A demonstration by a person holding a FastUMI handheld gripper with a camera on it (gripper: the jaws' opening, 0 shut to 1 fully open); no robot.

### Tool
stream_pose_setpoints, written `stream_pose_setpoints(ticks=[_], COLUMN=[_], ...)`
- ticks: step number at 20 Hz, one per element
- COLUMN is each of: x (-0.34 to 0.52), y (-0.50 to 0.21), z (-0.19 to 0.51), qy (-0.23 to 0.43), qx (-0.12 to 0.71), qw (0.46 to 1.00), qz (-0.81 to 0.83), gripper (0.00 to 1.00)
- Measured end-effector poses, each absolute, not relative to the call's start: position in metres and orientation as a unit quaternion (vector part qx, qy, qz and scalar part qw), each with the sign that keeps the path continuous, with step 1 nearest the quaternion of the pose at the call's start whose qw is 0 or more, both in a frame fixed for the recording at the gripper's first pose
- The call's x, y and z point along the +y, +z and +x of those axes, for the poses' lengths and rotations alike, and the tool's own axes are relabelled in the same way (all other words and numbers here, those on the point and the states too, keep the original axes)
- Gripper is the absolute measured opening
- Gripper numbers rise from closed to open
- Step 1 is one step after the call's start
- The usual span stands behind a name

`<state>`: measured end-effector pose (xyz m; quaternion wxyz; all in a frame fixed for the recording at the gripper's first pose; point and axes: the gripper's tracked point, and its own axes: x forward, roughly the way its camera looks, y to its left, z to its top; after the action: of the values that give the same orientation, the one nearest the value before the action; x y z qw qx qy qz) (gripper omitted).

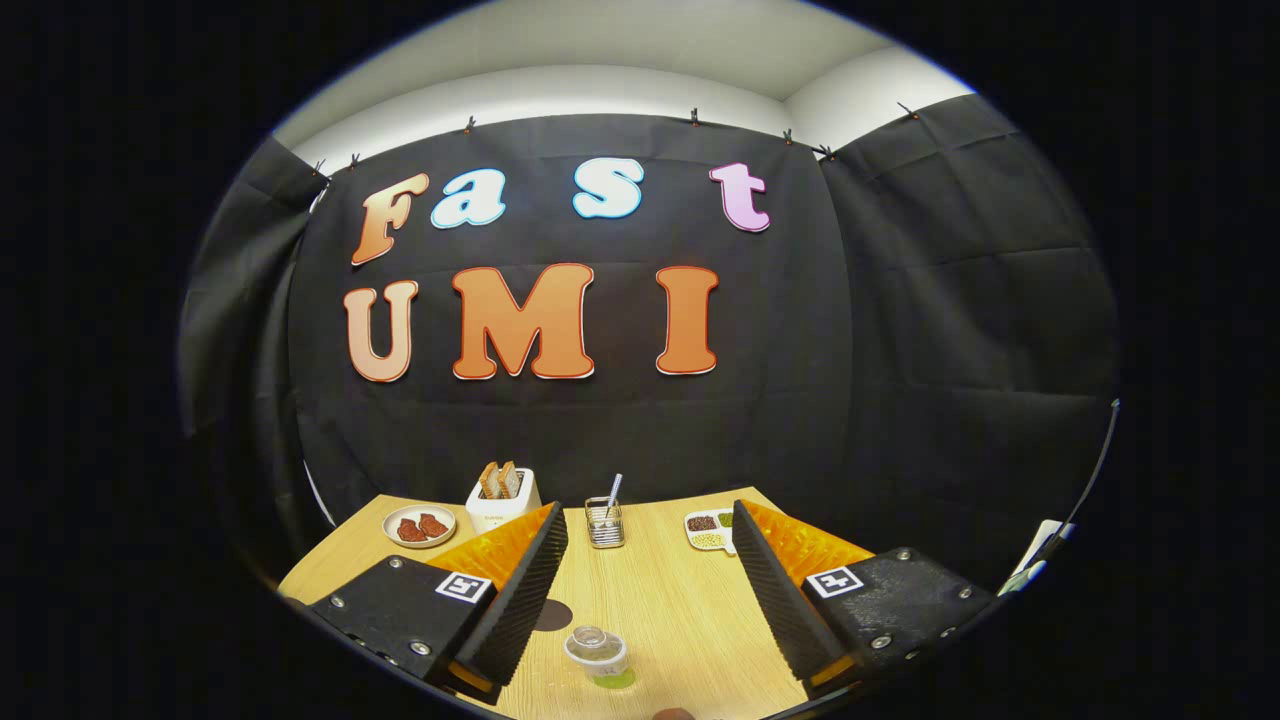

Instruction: Take the bottle from table, then pour the juice into the cup, finally place the bottle on the coaster

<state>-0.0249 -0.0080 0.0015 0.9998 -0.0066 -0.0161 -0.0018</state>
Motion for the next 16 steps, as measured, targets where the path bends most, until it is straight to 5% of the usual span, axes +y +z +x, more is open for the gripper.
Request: stream_pose_setpoints(ticks=[16], x=[0.028], y=[-0.142], z=[-0.035], qy=[0.042], qx=[0.07], qw=[0.997], qz=[0.017], gripper=[0.99])
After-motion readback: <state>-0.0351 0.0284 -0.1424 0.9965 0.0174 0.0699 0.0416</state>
